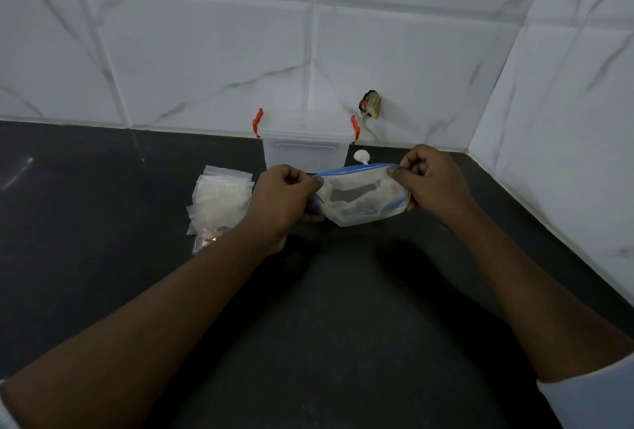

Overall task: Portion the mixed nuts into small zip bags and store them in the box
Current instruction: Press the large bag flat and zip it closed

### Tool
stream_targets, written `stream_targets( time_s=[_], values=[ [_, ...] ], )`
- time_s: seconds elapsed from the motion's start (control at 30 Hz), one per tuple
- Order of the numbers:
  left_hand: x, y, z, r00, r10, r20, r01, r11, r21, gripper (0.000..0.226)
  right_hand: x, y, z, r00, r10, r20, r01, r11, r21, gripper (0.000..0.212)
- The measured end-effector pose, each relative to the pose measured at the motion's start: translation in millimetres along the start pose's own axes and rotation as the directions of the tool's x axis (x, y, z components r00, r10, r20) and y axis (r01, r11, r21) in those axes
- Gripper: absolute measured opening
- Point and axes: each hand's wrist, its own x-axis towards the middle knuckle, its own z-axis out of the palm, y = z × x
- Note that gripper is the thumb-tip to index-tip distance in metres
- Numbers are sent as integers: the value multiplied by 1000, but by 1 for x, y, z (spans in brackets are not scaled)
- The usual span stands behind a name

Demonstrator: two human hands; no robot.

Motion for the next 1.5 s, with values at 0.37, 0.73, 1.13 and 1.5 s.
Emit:
stream_targets(
  time_s=[0.37, 0.73, 1.13, 1.5],
  values=[
    [-2, 0, 2, 991, -19, 131, 57, 954, -293, 43, 0, 1, -1, 937, 61, 344, -197, 905, 377, 34],
    [1, -5, 2, 953, 222, -204, -173, 957, 234, 26, -1, -2, 2, 990, 136, -50, -130, 986, 108, 13],
    [-4, -3, 2, 892, 451, -34, -365, 761, 537, 12, 4, -1, -16, 994, -108, -27, 99, 971, -218, 25],
    [-2, 6, -6, 932, 354, -76, -286, 847, 448, 31, 3, 2, -31, 972, -130, 197, 141, 989, -42, 29]
  ],
)
